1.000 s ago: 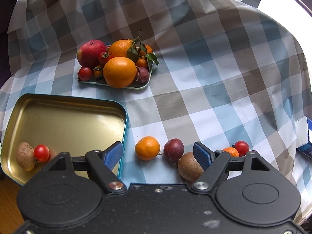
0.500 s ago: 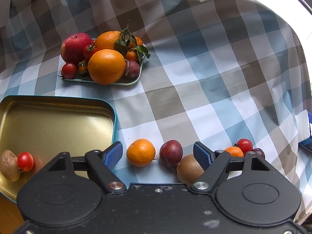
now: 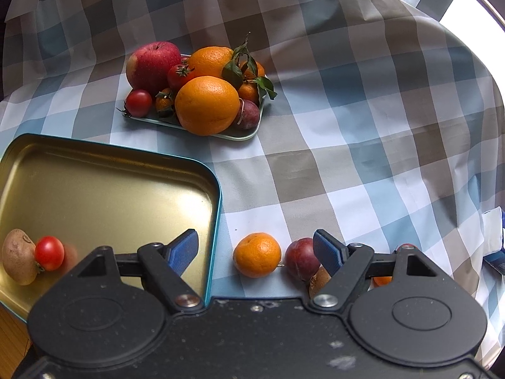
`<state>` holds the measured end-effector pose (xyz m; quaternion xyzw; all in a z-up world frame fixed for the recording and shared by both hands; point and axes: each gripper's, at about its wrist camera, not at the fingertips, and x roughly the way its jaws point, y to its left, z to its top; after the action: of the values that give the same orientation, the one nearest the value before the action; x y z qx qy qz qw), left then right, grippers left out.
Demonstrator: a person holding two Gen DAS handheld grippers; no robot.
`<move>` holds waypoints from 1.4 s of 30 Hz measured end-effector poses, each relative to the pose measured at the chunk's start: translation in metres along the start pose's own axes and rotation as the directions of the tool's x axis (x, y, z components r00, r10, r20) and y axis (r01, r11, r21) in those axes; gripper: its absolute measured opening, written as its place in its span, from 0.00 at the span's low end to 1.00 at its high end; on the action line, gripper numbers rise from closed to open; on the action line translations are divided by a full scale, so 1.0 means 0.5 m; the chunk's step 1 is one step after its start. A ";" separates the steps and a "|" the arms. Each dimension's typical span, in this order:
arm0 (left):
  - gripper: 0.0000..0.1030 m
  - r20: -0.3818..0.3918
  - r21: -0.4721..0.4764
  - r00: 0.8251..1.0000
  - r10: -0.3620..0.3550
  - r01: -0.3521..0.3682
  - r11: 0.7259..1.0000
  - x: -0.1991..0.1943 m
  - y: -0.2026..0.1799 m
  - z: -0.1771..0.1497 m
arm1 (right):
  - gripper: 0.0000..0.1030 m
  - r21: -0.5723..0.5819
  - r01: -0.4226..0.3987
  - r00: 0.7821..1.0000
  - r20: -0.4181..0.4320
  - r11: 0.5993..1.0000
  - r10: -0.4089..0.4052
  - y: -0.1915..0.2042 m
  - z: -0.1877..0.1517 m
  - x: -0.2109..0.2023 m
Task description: Organize fruits
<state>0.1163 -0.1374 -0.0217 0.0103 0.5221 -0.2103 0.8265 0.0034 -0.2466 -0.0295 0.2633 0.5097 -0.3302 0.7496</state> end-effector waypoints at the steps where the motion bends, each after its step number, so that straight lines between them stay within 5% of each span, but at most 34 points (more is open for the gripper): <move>1: 0.80 -0.002 -0.003 1.000 0.001 -0.001 1.000 0.002 0.003 0.001 | 0.50 -0.003 0.002 1.000 -0.002 1.000 -0.002 0.000 0.001 0.003; 12: 0.80 -0.034 -0.004 0.999 -0.017 0.017 1.000 0.024 0.000 0.005 | 0.46 0.030 -0.007 1.000 -0.008 1.000 0.007 -0.021 0.010 0.009; 22: 0.81 -0.065 0.133 0.997 -0.046 0.054 0.990 0.046 -0.070 -0.023 | 0.46 0.117 0.001 1.000 -0.027 0.993 0.002 -0.073 0.016 -0.009; 31: 0.82 -0.090 0.156 0.990 -0.113 0.126 0.980 0.047 -0.103 -0.038 | 0.46 0.147 0.006 1.000 -0.028 0.989 -0.002 -0.096 0.015 -0.019; 42: 0.85 -0.136 0.219 0.988 -0.076 0.105 0.970 0.077 -0.147 -0.061 | 0.46 0.157 0.012 0.999 -0.035 0.988 -0.006 -0.116 0.010 -0.016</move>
<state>0.0778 -0.2100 -0.0541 0.0934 0.5460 -0.3046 0.7749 -0.0402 -0.2856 -0.0238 0.3249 0.4962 -0.3679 0.7161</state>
